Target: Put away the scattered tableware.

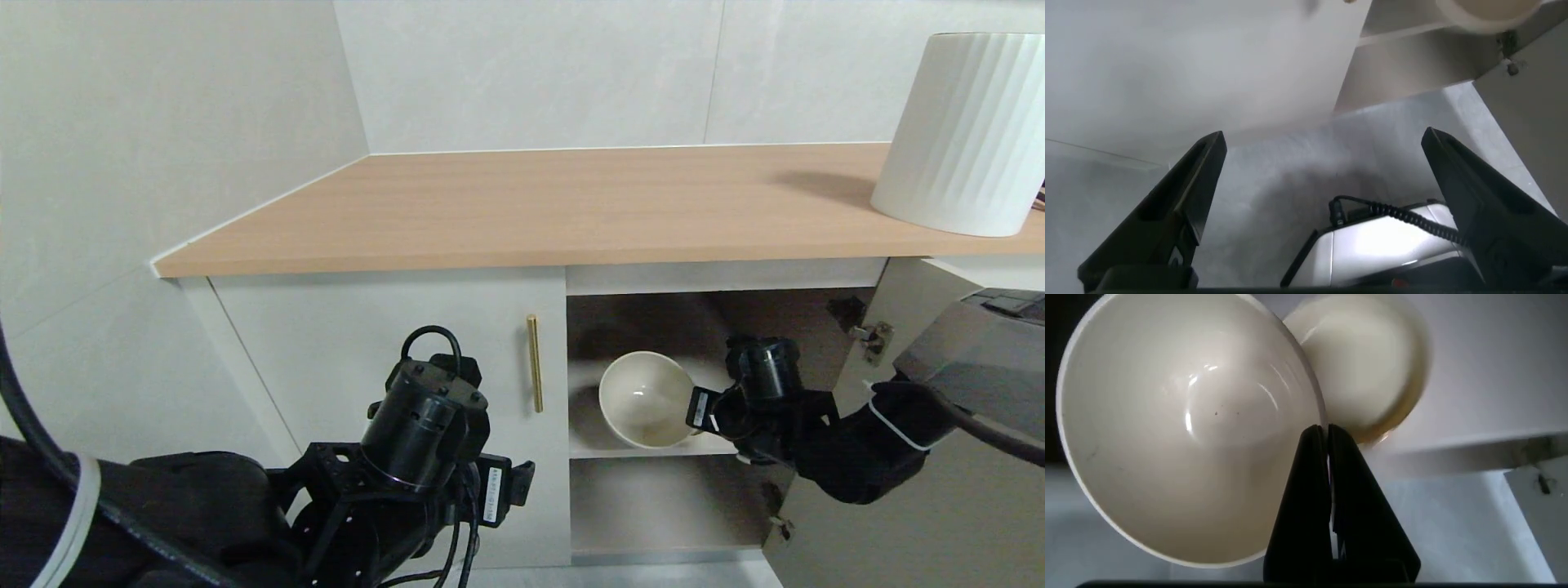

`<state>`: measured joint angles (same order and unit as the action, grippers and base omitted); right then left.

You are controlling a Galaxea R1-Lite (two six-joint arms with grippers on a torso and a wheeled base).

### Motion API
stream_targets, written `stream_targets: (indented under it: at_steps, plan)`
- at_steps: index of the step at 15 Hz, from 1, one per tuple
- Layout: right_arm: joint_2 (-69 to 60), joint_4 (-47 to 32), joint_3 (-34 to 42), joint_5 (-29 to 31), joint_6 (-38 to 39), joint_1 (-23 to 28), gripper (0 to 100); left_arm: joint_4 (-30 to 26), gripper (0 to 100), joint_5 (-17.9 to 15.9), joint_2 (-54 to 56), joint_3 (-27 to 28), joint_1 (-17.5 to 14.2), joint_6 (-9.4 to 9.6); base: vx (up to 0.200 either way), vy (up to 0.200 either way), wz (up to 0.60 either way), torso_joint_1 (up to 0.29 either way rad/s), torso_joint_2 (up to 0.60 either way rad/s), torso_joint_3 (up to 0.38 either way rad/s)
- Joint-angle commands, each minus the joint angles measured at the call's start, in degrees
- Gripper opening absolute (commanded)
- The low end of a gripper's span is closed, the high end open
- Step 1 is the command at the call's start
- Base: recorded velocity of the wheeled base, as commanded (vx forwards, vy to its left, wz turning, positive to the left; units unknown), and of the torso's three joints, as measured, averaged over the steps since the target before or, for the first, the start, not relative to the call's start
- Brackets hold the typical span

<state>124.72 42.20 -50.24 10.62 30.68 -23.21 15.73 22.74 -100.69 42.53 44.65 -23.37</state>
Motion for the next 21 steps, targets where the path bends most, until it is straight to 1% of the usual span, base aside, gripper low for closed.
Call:
stream_targets:
  at_steps: [1, 6, 8, 21]
  plan:
    - [1.66, -0.02, -2.41, 0.28, 0.87, 2.12, 0, 0.01, 100, 0.29, 0.41, 0.01, -0.01, -0.01, 0.0, 0.0, 0.0, 0.0, 0.0, 0.0]
    - [5.27, -0.37, -6.19, 3.27, 0.87, 5.19, 0, 0.01, 100, 0.47, 0.59, 0.01, -0.27, -0.01, 0.0, 0.0, 0.0, 0.0, 0.0, 0.0]
    - [6.67, -0.54, -7.33, 3.62, 0.78, 6.25, 0, 0.01, 100, 0.47, 0.59, 0.01, -0.36, -0.01, 0.0, 0.0, 0.0, 0.0, 0.0, 0.0]
    - [8.34, -0.63, -8.03, 3.62, 0.43, 6.69, 0, 0.01, 100, 0.56, 0.59, 0.01, -0.36, -0.19, 0.0, 0.0, 0.0, 0.0, 0.0, 0.0]
